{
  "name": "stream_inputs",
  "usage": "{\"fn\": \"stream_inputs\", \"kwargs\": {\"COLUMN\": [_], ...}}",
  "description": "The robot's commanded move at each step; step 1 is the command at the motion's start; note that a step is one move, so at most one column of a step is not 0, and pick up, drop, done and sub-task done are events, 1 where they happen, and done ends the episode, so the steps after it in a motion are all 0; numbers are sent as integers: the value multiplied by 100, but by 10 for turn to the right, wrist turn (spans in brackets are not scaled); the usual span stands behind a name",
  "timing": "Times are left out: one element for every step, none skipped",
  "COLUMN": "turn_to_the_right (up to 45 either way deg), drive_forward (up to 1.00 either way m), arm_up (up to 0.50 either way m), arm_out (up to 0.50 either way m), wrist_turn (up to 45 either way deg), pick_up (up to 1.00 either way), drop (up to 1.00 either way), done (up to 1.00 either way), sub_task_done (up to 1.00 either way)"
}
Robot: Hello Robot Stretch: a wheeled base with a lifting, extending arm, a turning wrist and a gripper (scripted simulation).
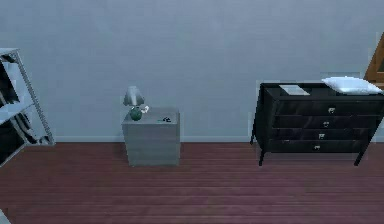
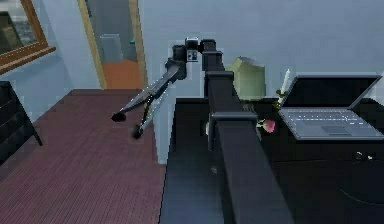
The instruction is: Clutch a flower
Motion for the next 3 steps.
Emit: {"fn": "stream_inputs", "kwargs": {"turn_to_the_right": [0, 0, 0], "drive_forward": [0, 0, 0], "arm_up": [0, 0, 0], "arm_out": [0, 0, 0], "wrist_turn": [450, 450, 450], "pick_up": [0, 0, 0], "drop": [0, 0, 0], "done": [0, 0, 0], "sub_task_done": [0, 0, 0]}}
